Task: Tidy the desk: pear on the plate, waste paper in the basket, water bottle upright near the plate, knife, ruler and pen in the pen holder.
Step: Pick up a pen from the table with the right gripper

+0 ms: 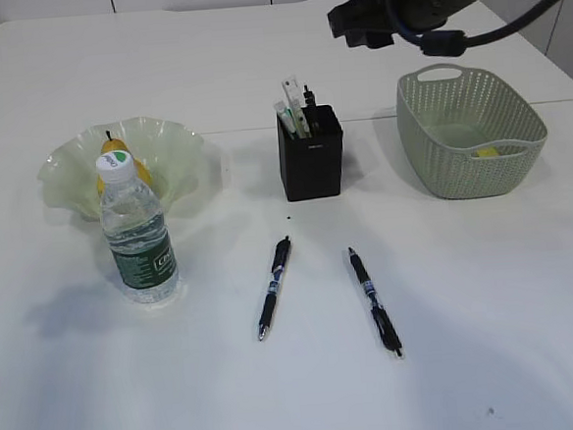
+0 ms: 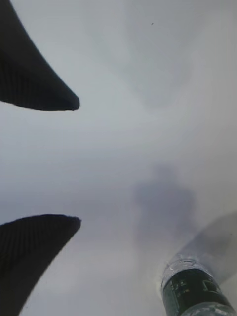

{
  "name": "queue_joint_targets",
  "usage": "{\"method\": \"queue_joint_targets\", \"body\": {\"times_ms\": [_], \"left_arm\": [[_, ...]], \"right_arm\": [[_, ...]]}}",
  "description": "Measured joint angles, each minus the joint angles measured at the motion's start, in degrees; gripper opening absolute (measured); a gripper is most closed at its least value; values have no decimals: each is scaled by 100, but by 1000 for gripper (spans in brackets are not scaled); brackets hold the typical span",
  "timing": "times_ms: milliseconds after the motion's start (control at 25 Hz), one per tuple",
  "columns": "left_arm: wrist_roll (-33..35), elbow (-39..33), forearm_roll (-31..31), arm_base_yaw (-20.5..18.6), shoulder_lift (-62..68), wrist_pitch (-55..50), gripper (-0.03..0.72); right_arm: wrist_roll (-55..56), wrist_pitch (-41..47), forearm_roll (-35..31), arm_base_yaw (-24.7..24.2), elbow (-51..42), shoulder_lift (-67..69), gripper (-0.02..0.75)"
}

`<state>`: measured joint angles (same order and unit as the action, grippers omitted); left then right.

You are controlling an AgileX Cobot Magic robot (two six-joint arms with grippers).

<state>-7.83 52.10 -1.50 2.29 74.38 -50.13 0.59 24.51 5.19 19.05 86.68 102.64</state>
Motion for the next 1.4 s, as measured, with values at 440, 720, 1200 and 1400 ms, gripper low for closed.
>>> {"method": "queue_joint_targets", "body": {"times_ms": [440,720,1200,1400], "left_arm": [[0,0,-46,0,0,0,464],[0,0,-67,0,0,0,464],[0,0,-102,0,0,0,461],[0,0,-102,0,0,61,461]], "right_arm": [[238,3087,-1028,190,157,-540,324],[1920,3498,-1160,671,397,-543,324],[3264,3701,-1600,1154,1291,583,324],[3937,4135,-1034,1429,1993,1293,324]]}}
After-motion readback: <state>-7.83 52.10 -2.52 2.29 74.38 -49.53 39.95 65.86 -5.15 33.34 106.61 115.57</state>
